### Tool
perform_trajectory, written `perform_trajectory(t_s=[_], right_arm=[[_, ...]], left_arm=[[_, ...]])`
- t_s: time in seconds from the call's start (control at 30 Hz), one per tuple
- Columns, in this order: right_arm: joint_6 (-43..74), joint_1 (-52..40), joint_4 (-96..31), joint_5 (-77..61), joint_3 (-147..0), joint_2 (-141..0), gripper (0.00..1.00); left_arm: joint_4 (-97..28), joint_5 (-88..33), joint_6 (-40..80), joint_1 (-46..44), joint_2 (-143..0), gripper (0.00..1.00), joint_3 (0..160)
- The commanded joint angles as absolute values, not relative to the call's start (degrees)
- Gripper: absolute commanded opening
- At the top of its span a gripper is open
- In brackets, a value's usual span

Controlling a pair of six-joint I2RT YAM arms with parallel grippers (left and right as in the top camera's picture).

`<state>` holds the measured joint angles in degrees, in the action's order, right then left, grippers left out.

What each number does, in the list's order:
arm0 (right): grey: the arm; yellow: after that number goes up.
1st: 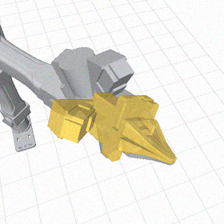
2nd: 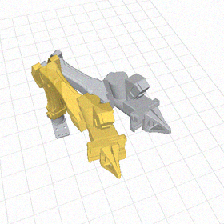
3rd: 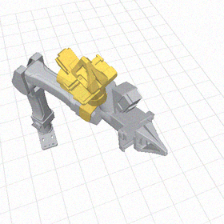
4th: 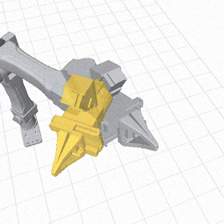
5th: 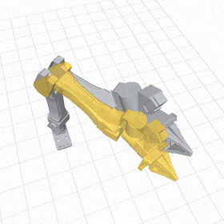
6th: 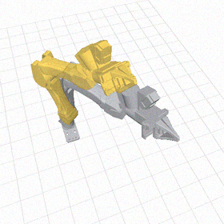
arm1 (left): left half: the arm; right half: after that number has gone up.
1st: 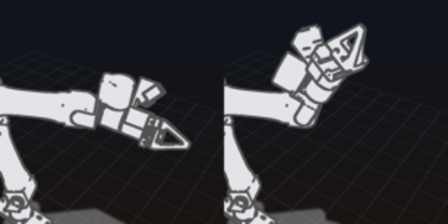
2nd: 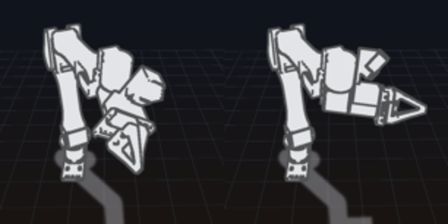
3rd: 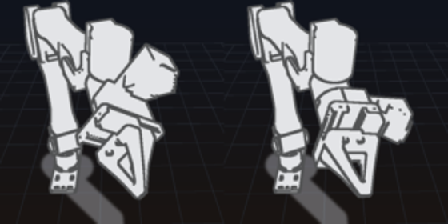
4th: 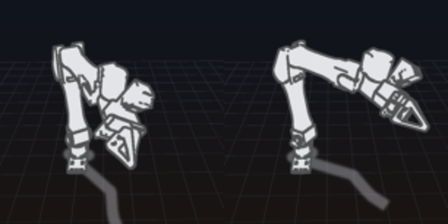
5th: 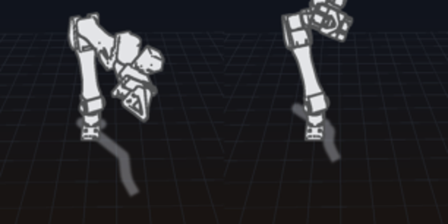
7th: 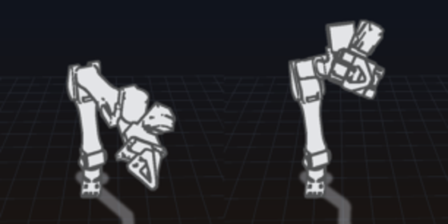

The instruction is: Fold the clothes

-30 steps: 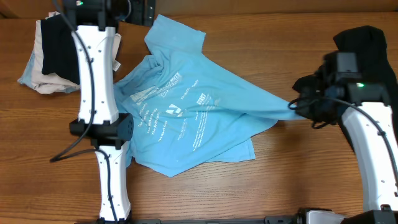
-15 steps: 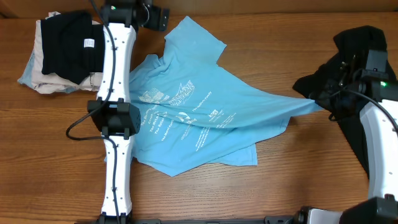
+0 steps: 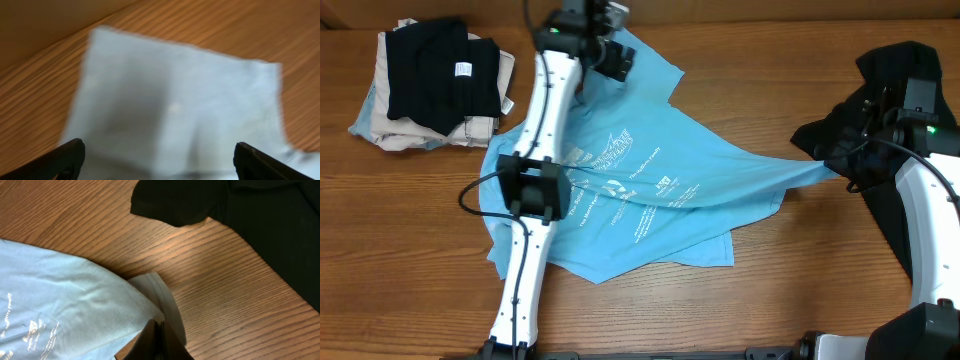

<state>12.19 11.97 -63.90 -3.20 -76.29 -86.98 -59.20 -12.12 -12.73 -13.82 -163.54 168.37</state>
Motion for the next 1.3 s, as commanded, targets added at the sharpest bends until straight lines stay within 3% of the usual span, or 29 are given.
perform_trajectory(t_s=[0.0,0.67,0.97,1.27], right_arm=[[11.92,11.97,-63.81,-3.51,-76.12,-86.94,0.04],[11.9,11.97,-64.31,-3.51,-76.12,-86.94,0.04],[11.9,11.97,-64.36,-3.49,-76.12,-86.94,0.04],[11.92,11.97,-65.1,-3.53,-76.12,-86.94,0.04]], left_arm=[[-57.19,-9.17,-14.81,-16.99,-164.75,0.99,166.76],[-42.52,-5.58,-10.76,-15.79,-165.69,1.0,158.65],[-42.83,-6.0,-11.79,-15.77,-167.33,0.93,157.49],[-44.05,-6.02,-13.8,-15.99,-167.48,0.77,157.49]])
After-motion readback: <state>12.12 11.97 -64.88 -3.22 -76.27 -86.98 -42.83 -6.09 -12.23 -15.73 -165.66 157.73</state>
